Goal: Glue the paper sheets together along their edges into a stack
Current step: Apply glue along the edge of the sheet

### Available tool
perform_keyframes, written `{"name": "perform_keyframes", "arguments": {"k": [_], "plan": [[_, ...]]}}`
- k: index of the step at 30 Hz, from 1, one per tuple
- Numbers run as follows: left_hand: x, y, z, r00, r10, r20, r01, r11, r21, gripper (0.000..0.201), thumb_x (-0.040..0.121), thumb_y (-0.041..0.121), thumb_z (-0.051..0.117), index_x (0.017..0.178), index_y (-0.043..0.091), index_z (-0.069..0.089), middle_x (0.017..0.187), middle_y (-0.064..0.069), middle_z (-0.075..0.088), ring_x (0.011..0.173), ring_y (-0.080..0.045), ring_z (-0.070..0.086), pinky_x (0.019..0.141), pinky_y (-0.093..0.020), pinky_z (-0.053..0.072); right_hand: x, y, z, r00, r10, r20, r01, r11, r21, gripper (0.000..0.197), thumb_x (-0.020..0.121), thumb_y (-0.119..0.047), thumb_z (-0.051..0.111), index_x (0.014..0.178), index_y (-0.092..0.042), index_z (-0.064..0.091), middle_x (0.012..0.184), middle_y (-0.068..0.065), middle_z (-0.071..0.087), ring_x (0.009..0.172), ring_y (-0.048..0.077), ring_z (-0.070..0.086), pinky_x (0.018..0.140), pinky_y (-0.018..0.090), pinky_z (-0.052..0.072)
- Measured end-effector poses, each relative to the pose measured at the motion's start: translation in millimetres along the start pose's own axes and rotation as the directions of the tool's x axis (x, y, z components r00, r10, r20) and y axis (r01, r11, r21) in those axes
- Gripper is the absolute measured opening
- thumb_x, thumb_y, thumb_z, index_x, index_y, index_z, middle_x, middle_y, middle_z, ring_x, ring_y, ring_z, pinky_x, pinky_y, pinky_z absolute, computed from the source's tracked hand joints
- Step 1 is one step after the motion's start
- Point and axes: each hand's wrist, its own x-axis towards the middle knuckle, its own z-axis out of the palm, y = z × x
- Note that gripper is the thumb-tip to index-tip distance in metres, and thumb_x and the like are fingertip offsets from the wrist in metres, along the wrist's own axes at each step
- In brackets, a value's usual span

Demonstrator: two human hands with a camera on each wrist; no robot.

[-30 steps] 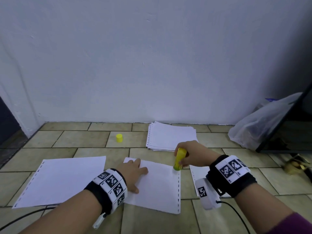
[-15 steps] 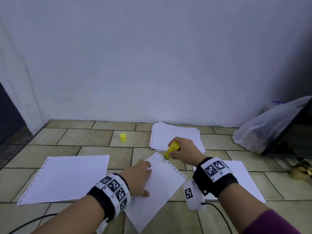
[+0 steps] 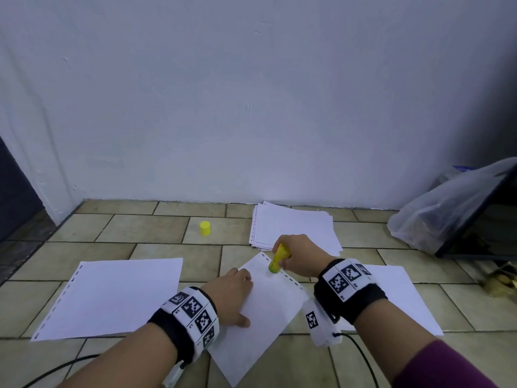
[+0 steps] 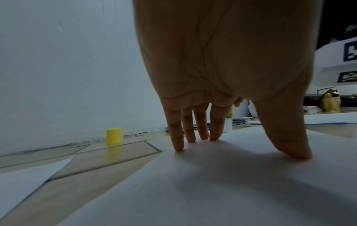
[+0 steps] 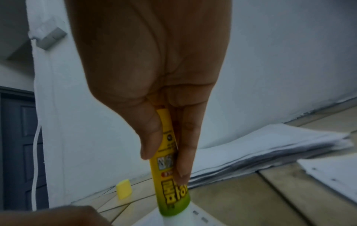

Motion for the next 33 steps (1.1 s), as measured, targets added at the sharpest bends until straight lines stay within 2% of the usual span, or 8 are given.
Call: {"name": "perform_keyframes", "arguments": {"k": [6,12,16,18,22,26,30,33], "plan": [[3,-2,-3,0.999,0.011,0.030,-0.012,1.000,0.022,0.069,0.091,0.041,0.059,0.146,0.009,0.032,0.149,-0.006,0.026,0.136,-0.022,0.027,0.109,-0.036,0.033,-29,20,-9,0.996,0.014,0.088,-0.005,0.995,-0.096,0.030,0.087,-0.012,0.061,0.116,-0.017,0.060,0.118,0.005,0.058,0.100,0.018,0.053,0.074,0.022,0.040],[5,0,-8,0.999,-0.049,0.019,0.046,0.988,0.148,0.038,0.099,0.025,0.048,0.133,0.008,0.046,0.133,-0.009,0.042,0.121,-0.025,0.044,0.094,-0.039,0.043,-40,32,-17,0.995,0.025,0.098,-0.023,1.000,-0.022,0.025,0.083,-0.008,0.065,0.104,-0.022,0.062,0.110,0.004,0.060,0.096,0.020,0.060,0.086,0.033,0.054],[-1,-1,-7,0.996,-0.072,-0.050,0.078,0.990,0.119,0.050,0.091,0.046,0.056,0.124,0.009,0.050,0.133,-0.004,0.040,0.124,-0.020,0.040,0.090,-0.035,0.041,-39,39,-28,0.996,0.071,-0.055,-0.042,0.914,0.404,0.021,0.081,0.003,0.064,0.089,-0.017,0.062,0.101,0.011,0.061,0.078,0.028,0.069,0.077,0.036,0.059],[-4,-5,-1,0.996,-0.018,-0.082,0.023,0.998,0.059,0.050,0.091,0.046,0.056,0.124,0.009,0.049,0.145,0.000,0.028,0.129,-0.017,0.035,0.093,-0.034,0.041,-37,38,-30,0.990,0.089,-0.109,-0.026,0.877,0.479,0.021,0.082,0.005,0.063,0.088,-0.014,0.061,0.098,0.013,0.062,0.071,0.027,0.068,0.075,0.034,0.059],[-6,-8,8,0.996,0.045,-0.073,-0.043,0.999,0.028,0.047,0.097,0.040,0.047,0.139,0.021,0.038,0.157,0.003,0.012,0.138,-0.017,0.029,0.103,-0.035,0.038,-32,32,-22,0.986,0.080,-0.146,0.000,0.877,0.481,0.023,0.080,0.004,0.064,0.087,-0.018,0.061,0.095,0.014,0.064,0.075,0.029,0.069,0.077,0.039,0.059],[-7,-11,4,0.997,0.042,-0.063,-0.037,0.996,0.079,0.058,0.096,0.044,0.048,0.146,0.021,0.033,0.150,-0.001,0.028,0.137,-0.017,0.025,0.105,-0.035,0.035,-23,24,-11,0.983,0.084,-0.164,0.006,0.876,0.483,0.022,0.081,0.003,0.064,0.090,-0.016,0.059,0.096,0.012,0.063,0.070,0.023,0.066,0.074,0.034,0.059],[-5,-9,5,0.997,-0.036,-0.071,0.036,0.999,0.011,0.065,0.090,0.052,0.053,0.143,0.020,0.035,0.152,-0.003,0.022,0.138,-0.020,0.021,0.107,-0.037,0.035,-11,9,2,0.986,0.069,-0.155,0.004,0.904,0.427,0.024,0.080,-0.001,0.065,0.094,-0.018,0.058,0.101,0.009,0.062,0.076,0.021,0.065,0.076,0.033,0.058],[-2,-4,9,0.991,-0.131,-0.040,0.131,0.991,-0.005,0.079,0.088,0.060,0.052,0.148,0.017,0.024,0.150,-0.007,0.026,0.137,-0.024,0.025,0.108,-0.040,0.034,1,-1,13,0.986,0.040,-0.161,0.026,0.922,0.385,0.025,0.079,-0.006,0.067,0.096,-0.022,0.057,0.107,0.008,0.062,0.092,0.024,0.064,0.083,0.036,0.055]]}}
